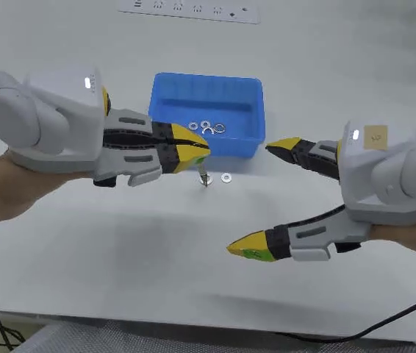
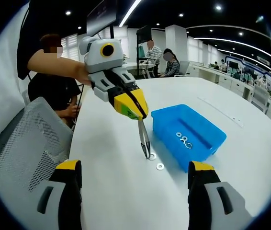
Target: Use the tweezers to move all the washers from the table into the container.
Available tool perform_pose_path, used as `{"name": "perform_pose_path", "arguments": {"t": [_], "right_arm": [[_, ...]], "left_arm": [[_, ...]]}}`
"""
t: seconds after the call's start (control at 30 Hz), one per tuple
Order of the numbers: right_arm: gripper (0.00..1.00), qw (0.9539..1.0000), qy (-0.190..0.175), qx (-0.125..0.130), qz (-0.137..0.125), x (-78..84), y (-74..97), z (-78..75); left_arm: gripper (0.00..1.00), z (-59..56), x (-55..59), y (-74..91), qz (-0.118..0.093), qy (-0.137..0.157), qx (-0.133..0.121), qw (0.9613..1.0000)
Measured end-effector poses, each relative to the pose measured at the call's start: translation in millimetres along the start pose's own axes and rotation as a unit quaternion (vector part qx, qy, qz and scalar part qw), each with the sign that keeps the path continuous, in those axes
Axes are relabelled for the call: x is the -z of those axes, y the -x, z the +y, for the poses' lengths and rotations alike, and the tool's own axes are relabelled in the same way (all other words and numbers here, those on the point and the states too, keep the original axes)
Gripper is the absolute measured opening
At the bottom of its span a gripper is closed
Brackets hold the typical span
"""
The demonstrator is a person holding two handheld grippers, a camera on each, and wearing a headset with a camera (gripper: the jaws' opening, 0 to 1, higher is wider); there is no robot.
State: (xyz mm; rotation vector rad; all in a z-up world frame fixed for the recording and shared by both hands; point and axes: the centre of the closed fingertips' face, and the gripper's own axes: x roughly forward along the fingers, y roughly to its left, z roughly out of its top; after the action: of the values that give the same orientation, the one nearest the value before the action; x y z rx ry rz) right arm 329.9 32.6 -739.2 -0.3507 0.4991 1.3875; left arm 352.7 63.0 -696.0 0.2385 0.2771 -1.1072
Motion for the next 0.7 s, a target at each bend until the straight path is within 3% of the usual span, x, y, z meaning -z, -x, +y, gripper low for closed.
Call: {"name": "perform_pose_path", "arguments": {"t": [0.1,0.23,0.4,0.57,0.7], "right_arm": [[0.87,0.9999,-0.006,-0.006,-0.009,-10.7,-7.1,-1.7],[0.77,0.9996,0.018,-0.015,0.013,-8.7,-19.2,-5.6],[0.57,0.998,0.035,-0.045,0.025,-9.1,-31.9,-4.4],[0.46,0.9966,0.046,-0.059,0.034,-11.0,-49.5,-10.6],[0.28,0.9937,0.067,-0.073,0.051,-6.5,-63.1,-13.9]], "left_arm": [[0.04,-0.6,-0.5,-1.9,0.005,-0.002,0.009,0.9999],[0.04,-1.7,-1.3,-5.6,0.01,-0.003,0.017,0.9998],[0.04,-1.8,1.1,-2.3,0.021,-0.011,0.028,0.9993],[0.04,-1.8,1.5,-2.0,0.021,-0.007,0.031,0.9993],[0.04,-1.5,1.0,-2.6,0.023,-0.007,0.034,0.9991]]}}
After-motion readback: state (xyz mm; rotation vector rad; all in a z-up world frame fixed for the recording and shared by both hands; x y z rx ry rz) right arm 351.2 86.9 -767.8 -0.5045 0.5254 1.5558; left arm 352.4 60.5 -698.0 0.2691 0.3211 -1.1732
